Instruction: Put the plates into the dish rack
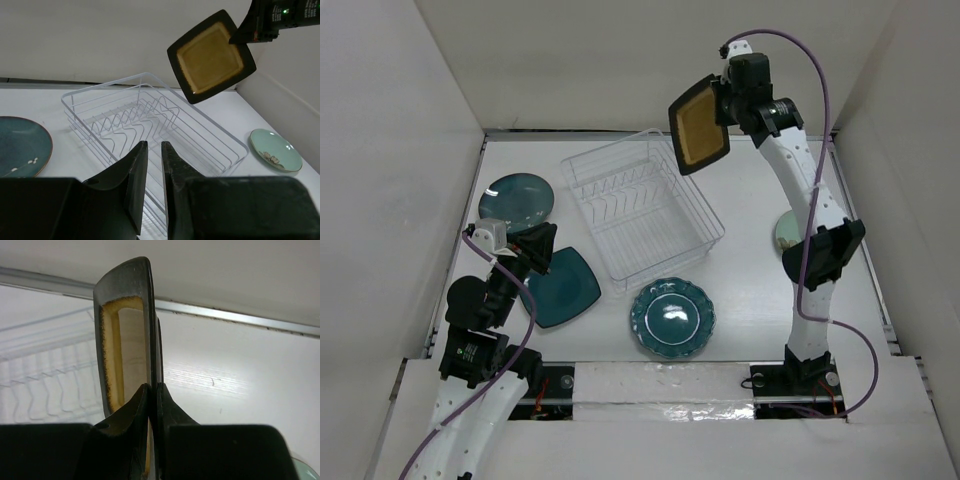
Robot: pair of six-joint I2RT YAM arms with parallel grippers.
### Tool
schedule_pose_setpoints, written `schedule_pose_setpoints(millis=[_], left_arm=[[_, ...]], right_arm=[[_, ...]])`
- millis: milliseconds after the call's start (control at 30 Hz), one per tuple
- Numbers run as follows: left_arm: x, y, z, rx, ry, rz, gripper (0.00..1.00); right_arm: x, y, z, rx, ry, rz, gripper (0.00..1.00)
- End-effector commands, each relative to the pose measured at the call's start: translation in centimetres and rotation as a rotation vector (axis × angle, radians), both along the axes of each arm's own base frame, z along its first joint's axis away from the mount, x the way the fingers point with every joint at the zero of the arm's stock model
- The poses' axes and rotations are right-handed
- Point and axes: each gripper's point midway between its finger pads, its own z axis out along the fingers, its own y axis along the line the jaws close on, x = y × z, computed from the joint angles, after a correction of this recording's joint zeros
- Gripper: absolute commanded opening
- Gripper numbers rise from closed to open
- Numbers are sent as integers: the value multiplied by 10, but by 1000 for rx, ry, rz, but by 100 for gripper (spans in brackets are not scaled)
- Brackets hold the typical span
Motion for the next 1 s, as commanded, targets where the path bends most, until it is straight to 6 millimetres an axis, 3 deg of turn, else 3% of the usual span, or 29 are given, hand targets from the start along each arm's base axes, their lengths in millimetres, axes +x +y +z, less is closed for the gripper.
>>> schedule_pose_setpoints(millis=[0,267,333,400,567,767,967], left_arm=[[-7,-1,21,-15,-69,-14,15],[-7,-1,22,-15,-72,-14,15],[-6,-1,21,-14,-68,-13,15],[-5,-2,20,-11,-64,-17,15],[-6,-1,21,-13,-67,-12,15],[-7,-1,22,-15,-72,-14,15],[-7,-1,22,-16,-72,-13,15]], right_arm=[[-1,3,63,-4,-174,-33,0],[3,22,36,-77,-129,-11,0],[3,19,34,-86,-128,-29,0],[-2,23,48,-71,-164,-22,0],[-8,26,62,-74,-190,-3,0],[1,39,32,-111,-143,11,0],[7,47,18,-128,-122,26,0]])
